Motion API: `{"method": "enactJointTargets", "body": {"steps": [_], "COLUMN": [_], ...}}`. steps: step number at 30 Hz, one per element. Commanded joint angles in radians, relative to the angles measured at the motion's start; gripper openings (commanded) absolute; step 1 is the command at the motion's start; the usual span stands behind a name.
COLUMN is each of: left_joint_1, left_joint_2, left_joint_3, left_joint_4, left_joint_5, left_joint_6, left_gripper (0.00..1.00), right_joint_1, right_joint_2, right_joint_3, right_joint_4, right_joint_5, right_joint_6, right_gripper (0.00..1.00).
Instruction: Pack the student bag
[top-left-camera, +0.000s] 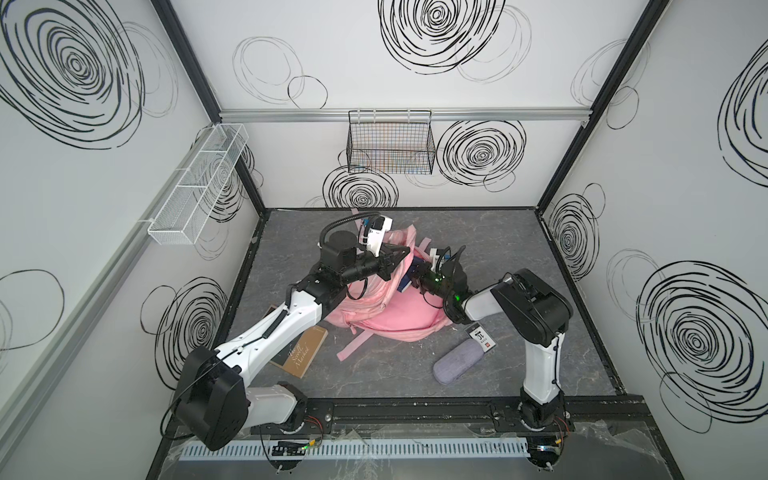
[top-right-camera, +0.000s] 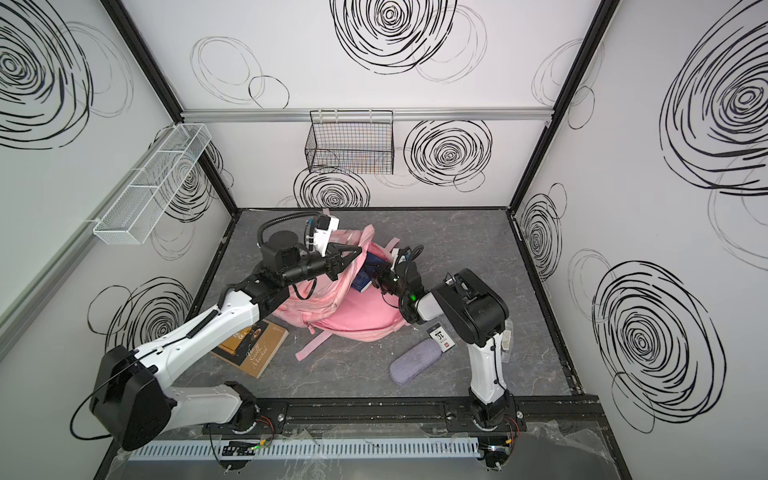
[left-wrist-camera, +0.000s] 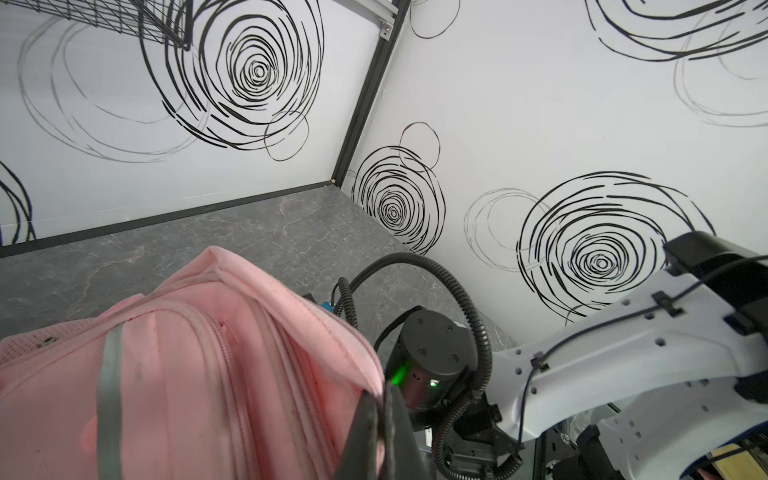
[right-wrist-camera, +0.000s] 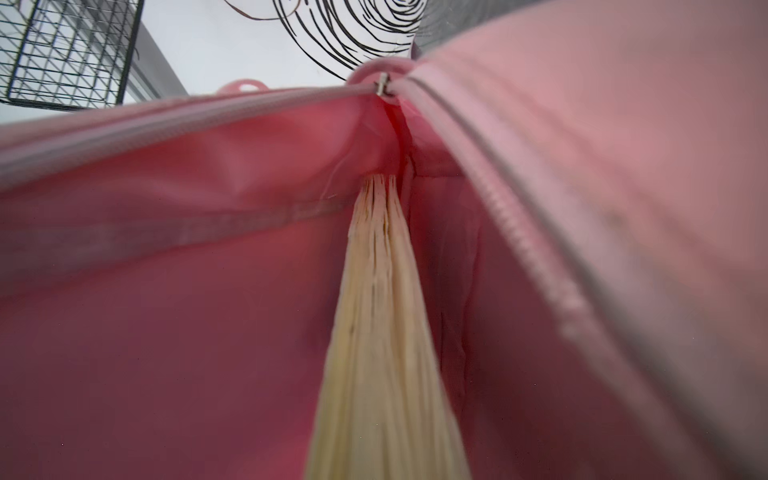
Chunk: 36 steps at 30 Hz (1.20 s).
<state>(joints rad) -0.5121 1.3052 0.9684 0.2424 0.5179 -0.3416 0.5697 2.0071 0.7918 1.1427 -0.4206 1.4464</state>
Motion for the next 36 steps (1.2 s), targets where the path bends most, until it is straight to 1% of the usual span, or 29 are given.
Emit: {"method": "enactJointTargets", "body": {"steps": [1,4,7,9,11,12,14,16,19,21,23,26,28,29,30,31,32,33,36], "left_joint_1": [-0.007,-0.006,0.004,0.005,0.004,0.002,-0.002,-0.004,-0.004,0.0,0.011,0.042,0.06,0.064,0.068,0.071,0.071,0.073,0.076], "left_joint_2": [-0.026,-0.02,-0.012,-0.009,0.001,0.008,0.016,0.016,0.006,-0.003,-0.012,-0.009,-0.004,-0.003,-0.002,-0.002,-0.003,-0.005,-0.019], "left_joint_3": [0.005,-0.001,-0.001,-0.011,-0.014,-0.01,-0.007,-0.006,-0.001,0.003,-0.001,-0.009,-0.014,-0.014,-0.012,-0.009,-0.005,0.0,0.005], "left_joint_4": [0.198,0.21,0.23,0.257,0.276,0.277,0.285,0.282,0.231,0.199,0.192,0.216,0.242,0.246,0.238,0.224,0.203,0.183,0.147], "left_joint_5": [0.057,0.066,0.094,0.116,0.152,0.161,0.178,0.18,0.146,0.116,0.083,0.071,0.073,0.071,0.064,0.05,0.038,0.021,-0.019], "left_joint_6": [-0.003,-0.002,-0.05,-0.073,-0.083,-0.108,-0.122,-0.12,-0.091,-0.048,-0.047,-0.081,-0.116,-0.119,-0.116,-0.11,-0.102,-0.093,-0.091], "left_gripper": [0.0,0.0,0.0,0.0,0.0,0.0,0.0,0.0,0.0,0.0,0.0,0.0,0.0,0.0,0.0,0.0,0.0,0.0,0.0], "right_joint_1": [0.016,0.019,0.016,0.01,0.006,0.004,0.002,-0.001,-0.003,-0.005,-0.005,-0.001,-0.004,-0.005,-0.005,-0.005,-0.005,-0.005,-0.013], "right_joint_2": [0.062,0.091,0.093,0.095,0.098,0.099,0.102,0.098,0.076,0.048,0.003,-0.09,-0.153,-0.18,-0.216,-0.254,-0.287,-0.325,-0.428], "right_joint_3": [0.088,0.123,0.105,0.099,0.098,0.095,0.1,0.112,0.112,0.104,0.105,0.119,0.114,0.103,0.086,0.064,0.045,0.023,-0.036], "right_joint_4": [0.122,0.098,0.096,0.082,0.053,0.047,0.023,-0.018,-0.067,-0.098,-0.168,-0.366,-0.458,-0.49,-0.527,-0.558,-0.592,-0.634,-0.73], "right_joint_5": [0.0,-0.014,0.013,0.017,0.02,0.026,0.031,0.026,0.027,0.028,0.024,0.049,0.04,0.039,0.046,0.06,0.077,0.096,0.121], "right_joint_6": [0.024,0.003,-0.014,-0.031,-0.047,-0.053,-0.068,-0.093,-0.123,-0.147,-0.212,-0.338,-0.399,-0.419,-0.439,-0.463,-0.482,-0.504,-0.553], "right_gripper": [0.0,0.0,0.0,0.04,0.05,0.06,0.13,0.18,0.29,0.36,0.43,0.64,0.73,0.75,0.82,0.85,0.97,1.0,1.0]}}
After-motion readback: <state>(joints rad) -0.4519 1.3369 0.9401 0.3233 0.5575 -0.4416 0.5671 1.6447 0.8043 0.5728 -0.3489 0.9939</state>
